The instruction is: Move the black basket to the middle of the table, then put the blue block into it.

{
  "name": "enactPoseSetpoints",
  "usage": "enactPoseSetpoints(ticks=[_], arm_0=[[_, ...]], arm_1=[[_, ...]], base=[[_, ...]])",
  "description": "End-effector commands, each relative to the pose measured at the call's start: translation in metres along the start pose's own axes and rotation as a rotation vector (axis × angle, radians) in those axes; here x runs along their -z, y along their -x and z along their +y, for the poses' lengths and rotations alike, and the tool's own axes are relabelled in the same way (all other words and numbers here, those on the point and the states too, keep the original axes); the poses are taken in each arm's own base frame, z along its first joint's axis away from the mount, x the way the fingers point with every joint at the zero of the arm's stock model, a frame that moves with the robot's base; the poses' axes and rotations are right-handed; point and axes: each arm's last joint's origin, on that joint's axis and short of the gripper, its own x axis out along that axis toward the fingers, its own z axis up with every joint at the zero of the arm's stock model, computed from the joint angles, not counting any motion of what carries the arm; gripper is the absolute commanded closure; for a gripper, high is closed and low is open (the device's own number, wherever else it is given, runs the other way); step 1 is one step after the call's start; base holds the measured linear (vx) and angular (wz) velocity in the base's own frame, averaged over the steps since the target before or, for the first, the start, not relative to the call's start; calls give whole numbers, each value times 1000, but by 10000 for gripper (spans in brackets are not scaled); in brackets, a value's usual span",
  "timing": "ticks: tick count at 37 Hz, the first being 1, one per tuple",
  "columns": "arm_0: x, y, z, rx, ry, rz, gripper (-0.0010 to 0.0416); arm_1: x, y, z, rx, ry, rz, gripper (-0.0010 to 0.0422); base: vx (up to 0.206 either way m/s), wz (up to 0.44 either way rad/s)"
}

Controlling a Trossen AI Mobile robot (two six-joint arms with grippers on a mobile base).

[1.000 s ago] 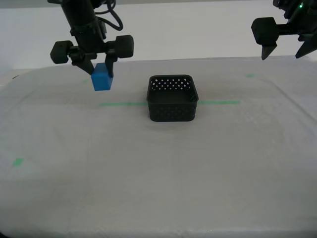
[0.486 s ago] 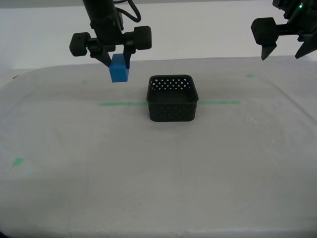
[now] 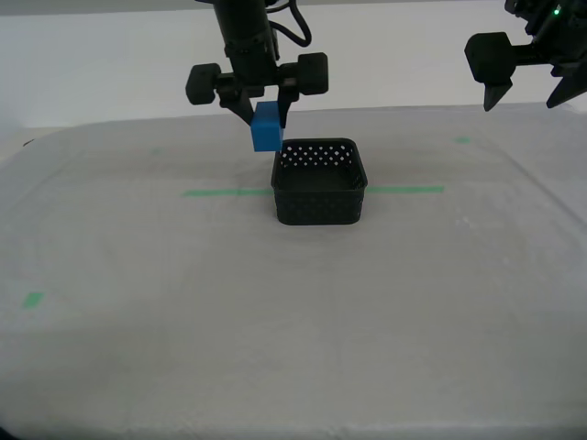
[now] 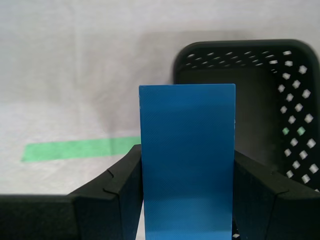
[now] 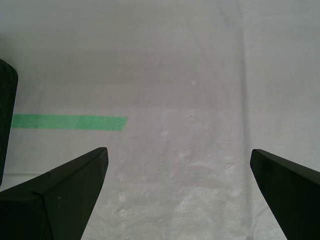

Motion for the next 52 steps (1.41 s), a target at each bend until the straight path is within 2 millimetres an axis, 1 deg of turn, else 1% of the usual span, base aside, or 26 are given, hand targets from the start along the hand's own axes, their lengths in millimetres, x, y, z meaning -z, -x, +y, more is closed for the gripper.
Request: enactPoseSetpoints(ticks=[1, 9, 18, 22, 30, 33, 36, 40, 52], arm_0=[[0, 0, 0, 0, 1, -3, 7], [0, 0, 0, 0, 0, -4, 7], [-1, 0, 0, 0, 0, -5, 7], [-1, 0, 0, 0, 0, -6, 7], [-1, 0, 0, -1, 0, -9, 7], [-1, 0, 0, -1, 0, -9, 7], [-1, 0, 0, -1, 0, -10, 7], [-1, 0, 0, -1, 0, -12, 7], [-2, 0, 1, -1, -1, -16, 7]], arm_1=[[-1, -4, -11, 8, -8, 6, 412], [-2, -20, -32, 17, -44, 56, 412], [-2, -37, -54, 36, -43, 61, 412], [1, -42, -58, 33, -32, 74, 412], [3, -43, -58, 29, -26, 78, 411], [3, -43, -58, 29, -27, 79, 404], [3, -43, -58, 27, -29, 82, 385], [3, -43, -58, 26, -34, 84, 349], [4, -43, -58, 23, -45, 88, 210]], base=[[0, 0], [0, 0], [0, 0], [0, 0], [0, 0], [0, 0], [0, 0], [0, 0], [0, 0]])
